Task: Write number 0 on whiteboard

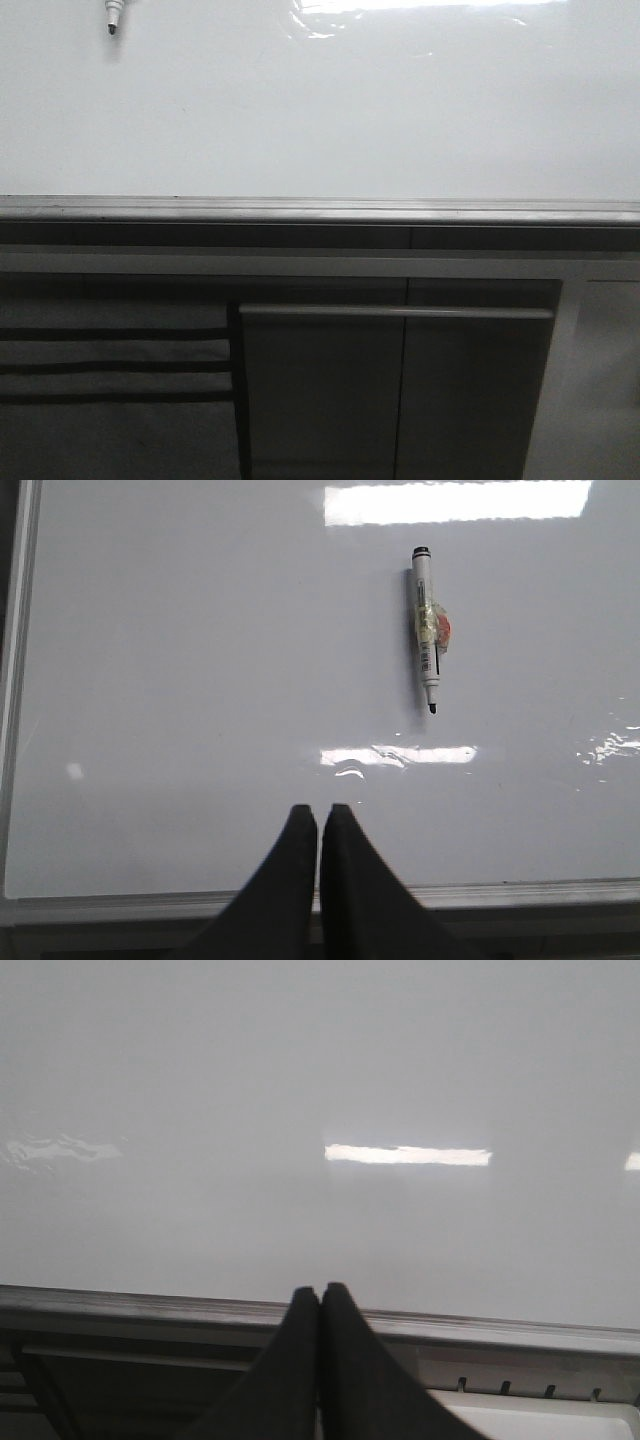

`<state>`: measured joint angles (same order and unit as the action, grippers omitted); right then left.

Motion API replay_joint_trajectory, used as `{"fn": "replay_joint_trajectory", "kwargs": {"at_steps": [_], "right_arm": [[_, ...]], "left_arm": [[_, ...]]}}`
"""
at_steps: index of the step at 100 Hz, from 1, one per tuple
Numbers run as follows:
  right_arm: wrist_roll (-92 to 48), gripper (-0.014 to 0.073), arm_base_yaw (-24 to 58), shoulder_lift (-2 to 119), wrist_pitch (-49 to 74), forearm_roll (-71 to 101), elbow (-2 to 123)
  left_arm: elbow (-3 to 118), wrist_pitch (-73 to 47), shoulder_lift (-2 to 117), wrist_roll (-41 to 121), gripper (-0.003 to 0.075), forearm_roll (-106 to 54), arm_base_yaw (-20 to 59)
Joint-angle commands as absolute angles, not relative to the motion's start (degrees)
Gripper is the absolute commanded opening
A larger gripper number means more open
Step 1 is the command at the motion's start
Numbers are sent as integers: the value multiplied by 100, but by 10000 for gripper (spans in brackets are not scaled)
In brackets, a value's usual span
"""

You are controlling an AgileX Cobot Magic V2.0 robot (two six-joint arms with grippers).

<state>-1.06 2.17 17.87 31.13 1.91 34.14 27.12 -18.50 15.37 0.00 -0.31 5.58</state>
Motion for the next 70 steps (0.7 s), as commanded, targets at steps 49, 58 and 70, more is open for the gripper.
{"fn": "replay_joint_trajectory", "kwargs": {"at_steps": [49, 58, 70], "right_arm": [[-152, 321, 198, 2129, 2844, 101, 3628], [-152, 320, 198, 2297, 2844, 101, 3628], [-152, 320, 198, 2531, 2844, 101, 3669]], "left_arm": [[3052, -1203, 1964, 91, 404, 121, 1124], [3254, -1261, 2362, 91, 397, 168, 1508], [3685, -1356, 3119, 91, 397, 168, 1866]]}}
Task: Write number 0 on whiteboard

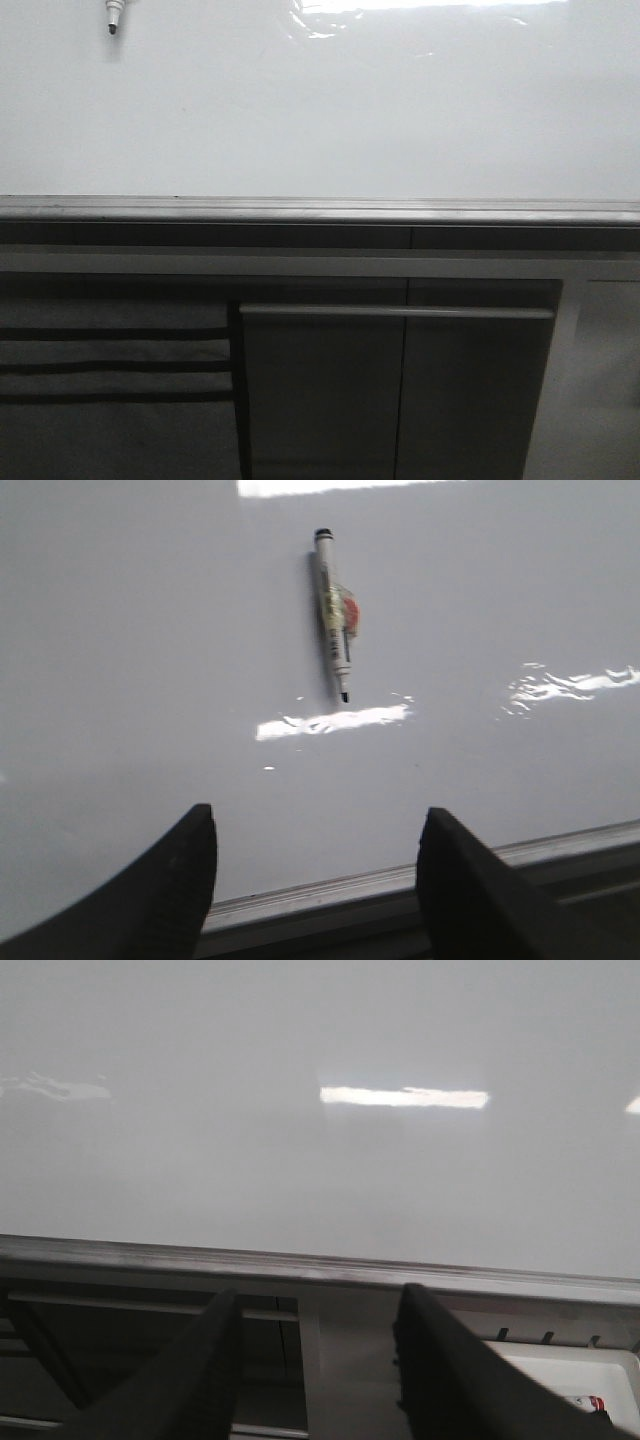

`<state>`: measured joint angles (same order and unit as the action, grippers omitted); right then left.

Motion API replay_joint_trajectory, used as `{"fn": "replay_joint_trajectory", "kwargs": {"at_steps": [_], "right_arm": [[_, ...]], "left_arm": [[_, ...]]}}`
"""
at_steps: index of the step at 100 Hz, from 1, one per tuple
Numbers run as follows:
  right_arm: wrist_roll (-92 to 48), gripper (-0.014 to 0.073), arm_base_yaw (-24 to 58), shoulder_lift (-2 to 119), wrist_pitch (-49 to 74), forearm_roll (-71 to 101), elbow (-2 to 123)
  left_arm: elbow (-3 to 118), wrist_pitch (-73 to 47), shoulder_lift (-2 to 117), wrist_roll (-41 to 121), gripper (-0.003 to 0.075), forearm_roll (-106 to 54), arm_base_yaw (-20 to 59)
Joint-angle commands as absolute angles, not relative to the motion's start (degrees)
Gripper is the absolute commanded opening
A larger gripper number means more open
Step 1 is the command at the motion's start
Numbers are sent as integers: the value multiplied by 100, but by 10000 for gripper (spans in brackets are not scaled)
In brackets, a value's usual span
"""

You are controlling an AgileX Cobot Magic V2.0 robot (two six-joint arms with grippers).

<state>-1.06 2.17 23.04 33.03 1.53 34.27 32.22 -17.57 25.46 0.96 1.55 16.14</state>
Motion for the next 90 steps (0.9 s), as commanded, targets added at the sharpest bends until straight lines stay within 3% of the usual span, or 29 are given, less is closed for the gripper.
{"fn": "replay_joint_trajectory", "kwargs": {"at_steps": [1, 50, 90], "right_arm": [[-162, 320, 198, 2544, 2844, 101, 3681], [-412, 320, 198, 2764, 2844, 134, 3794], [-412, 320, 198, 2764, 2844, 134, 3794]], "left_arm": [[3712, -1356, 3216, 91, 397, 168, 1896], [6142, -1491, 6913, -35, 398, 42, 1972], [7826, -2078, 8459, -88, 428, 0, 1804]]}}
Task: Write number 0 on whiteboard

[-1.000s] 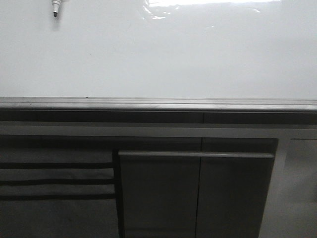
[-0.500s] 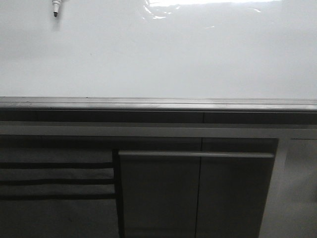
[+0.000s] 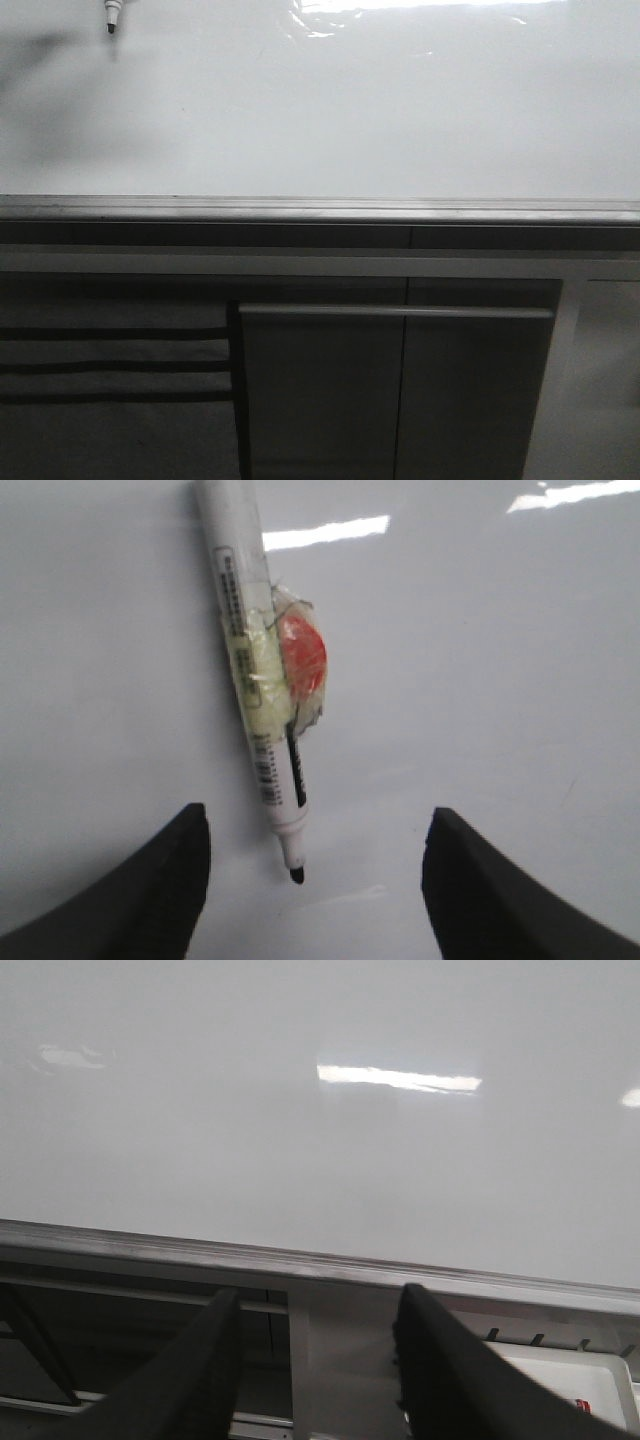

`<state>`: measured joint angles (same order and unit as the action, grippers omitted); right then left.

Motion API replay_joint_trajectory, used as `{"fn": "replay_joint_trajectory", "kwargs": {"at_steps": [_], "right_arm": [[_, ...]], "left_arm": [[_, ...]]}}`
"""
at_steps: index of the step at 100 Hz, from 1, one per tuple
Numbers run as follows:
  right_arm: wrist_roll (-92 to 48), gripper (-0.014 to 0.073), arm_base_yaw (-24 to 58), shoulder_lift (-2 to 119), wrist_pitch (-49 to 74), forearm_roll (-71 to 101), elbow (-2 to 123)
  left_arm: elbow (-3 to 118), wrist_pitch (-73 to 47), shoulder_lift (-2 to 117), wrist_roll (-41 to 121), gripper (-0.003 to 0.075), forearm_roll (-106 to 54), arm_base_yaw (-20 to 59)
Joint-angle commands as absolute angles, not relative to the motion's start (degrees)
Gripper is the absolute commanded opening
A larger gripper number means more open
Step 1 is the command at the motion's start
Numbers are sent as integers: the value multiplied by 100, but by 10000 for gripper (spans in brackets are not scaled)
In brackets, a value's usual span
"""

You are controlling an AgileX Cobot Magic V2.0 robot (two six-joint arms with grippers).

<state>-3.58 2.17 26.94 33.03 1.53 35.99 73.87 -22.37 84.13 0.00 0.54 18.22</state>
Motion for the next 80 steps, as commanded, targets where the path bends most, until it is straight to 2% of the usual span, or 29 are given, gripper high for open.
{"fn": "replay_joint_trajectory", "kwargs": {"at_steps": [1, 45, 64, 80], "right_arm": [[-412, 320, 198, 2764, 2844, 134, 3794], [-412, 320, 198, 2764, 2854, 134, 3794], [-412, 320, 198, 2764, 2854, 134, 3794], [-412, 320, 198, 2764, 2854, 134, 3794]], "left_arm": [[7867, -2079, 8478, -88, 428, 0, 1804], [8816, -2765, 9229, -88, 417, 48, 1791], [8868, -2818, 9375, -88, 340, 0, 1653], [8868, -2806, 9375, -88, 225, 0, 1653]]}}
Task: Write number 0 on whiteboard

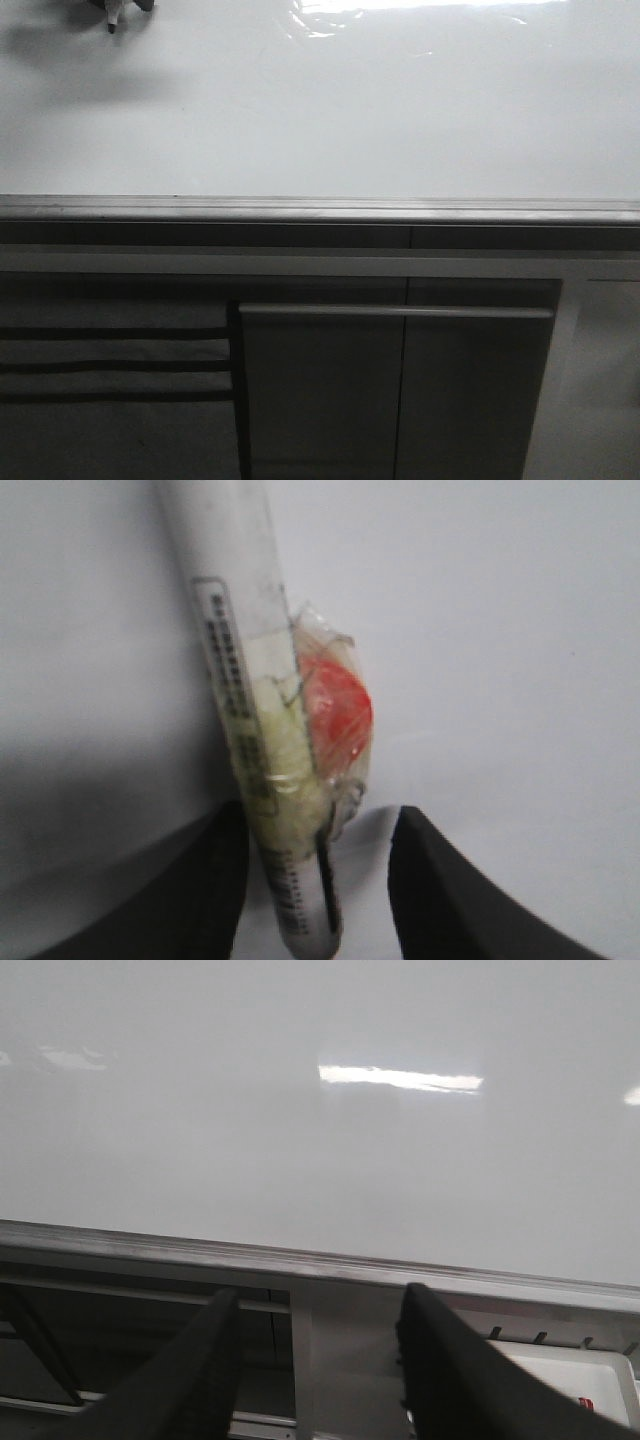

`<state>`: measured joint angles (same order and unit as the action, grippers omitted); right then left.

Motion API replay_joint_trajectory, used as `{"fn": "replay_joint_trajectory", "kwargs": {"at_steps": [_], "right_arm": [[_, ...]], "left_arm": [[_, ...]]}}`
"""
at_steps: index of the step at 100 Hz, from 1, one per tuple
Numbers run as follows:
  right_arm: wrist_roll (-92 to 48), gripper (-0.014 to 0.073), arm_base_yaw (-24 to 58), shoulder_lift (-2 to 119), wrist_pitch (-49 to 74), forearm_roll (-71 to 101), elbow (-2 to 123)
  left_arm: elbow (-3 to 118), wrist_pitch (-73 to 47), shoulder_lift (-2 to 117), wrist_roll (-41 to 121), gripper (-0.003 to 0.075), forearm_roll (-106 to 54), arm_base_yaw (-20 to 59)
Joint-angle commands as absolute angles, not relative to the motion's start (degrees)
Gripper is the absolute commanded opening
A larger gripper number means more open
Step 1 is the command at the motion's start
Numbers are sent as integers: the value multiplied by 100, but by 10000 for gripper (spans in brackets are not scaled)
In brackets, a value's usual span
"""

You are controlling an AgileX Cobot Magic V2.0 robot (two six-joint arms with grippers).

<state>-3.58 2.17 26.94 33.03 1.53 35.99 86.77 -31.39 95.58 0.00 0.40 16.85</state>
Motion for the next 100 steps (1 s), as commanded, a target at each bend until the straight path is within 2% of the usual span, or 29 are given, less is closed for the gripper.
{"fn": "replay_joint_trajectory", "kwargs": {"at_steps": [1, 20, 39, 60, 75, 100], "right_arm": [[-412, 320, 198, 2764, 2854, 134, 3794], [-412, 320, 198, 2764, 2854, 134, 3794], [-412, 320, 198, 2764, 2854, 134, 3794], [-412, 320, 217, 2764, 2854, 394, 3804], [-484, 320, 350, 2903, 3099, 439, 4041], [-906, 320, 1298, 3754, 3953, 511, 4838]], "left_arm": [[8868, -2806, 9375, -88, 216, 0, 1653], [8868, -2806, 9375, -88, 92, 44, 1653], [8868, -2889, 9355, 0, 24, 77, 1653], [8868, -3536, 8997, 710, -20, 80, 1667], [8868, -4158, 8554, 1169, -20, 80, 1913], [8414, -4833, 7688, 1596, -20, 52, 2843]]}}
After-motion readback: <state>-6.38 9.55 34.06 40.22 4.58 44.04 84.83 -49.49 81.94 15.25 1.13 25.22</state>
